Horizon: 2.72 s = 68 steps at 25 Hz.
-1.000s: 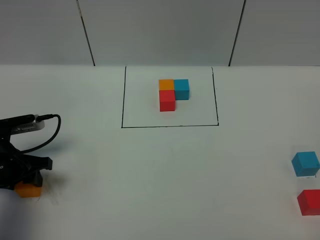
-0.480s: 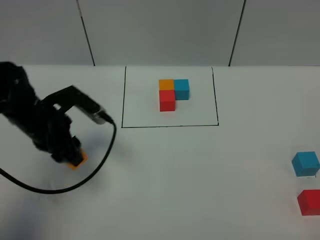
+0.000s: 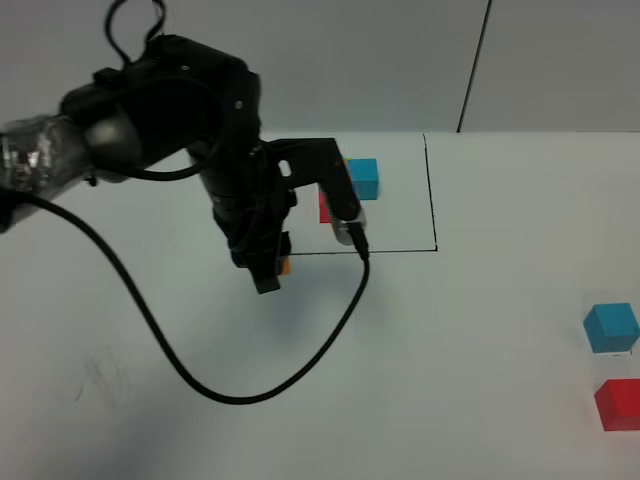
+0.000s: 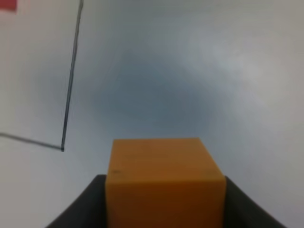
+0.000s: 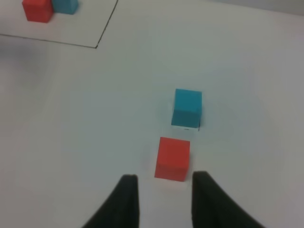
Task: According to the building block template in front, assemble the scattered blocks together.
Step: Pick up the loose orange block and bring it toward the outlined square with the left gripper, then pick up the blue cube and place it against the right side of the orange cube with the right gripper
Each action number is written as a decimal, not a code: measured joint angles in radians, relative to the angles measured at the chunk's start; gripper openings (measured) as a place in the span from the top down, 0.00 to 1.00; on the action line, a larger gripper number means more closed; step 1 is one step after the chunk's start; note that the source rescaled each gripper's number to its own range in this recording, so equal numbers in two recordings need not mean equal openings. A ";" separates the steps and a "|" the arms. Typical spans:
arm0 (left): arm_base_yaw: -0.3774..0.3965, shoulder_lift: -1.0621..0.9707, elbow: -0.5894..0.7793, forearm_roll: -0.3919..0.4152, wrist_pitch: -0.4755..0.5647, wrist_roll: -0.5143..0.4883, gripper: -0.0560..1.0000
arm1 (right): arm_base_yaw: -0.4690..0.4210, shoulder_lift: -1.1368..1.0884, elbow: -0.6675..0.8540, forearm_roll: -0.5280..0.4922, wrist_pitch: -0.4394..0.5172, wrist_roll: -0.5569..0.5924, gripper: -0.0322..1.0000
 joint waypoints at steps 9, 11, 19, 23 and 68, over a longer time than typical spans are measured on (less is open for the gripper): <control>-0.053 0.205 -0.159 -0.019 0.039 0.092 0.94 | 0.000 0.000 0.000 0.000 0.000 0.000 0.97; -0.053 0.227 -0.159 -0.028 0.037 0.118 0.94 | 0.000 0.000 0.000 0.000 0.000 0.000 0.97; -0.053 0.279 -0.159 -0.033 -0.030 0.190 0.94 | 0.000 0.000 0.000 0.000 0.000 0.000 0.97; -0.053 0.302 -0.159 -0.034 -0.052 0.195 0.94 | 0.000 0.000 0.000 0.000 0.000 0.000 0.97; -0.074 -0.811 -0.266 0.286 0.153 -0.506 0.20 | 0.000 0.000 0.000 0.000 0.000 0.000 0.97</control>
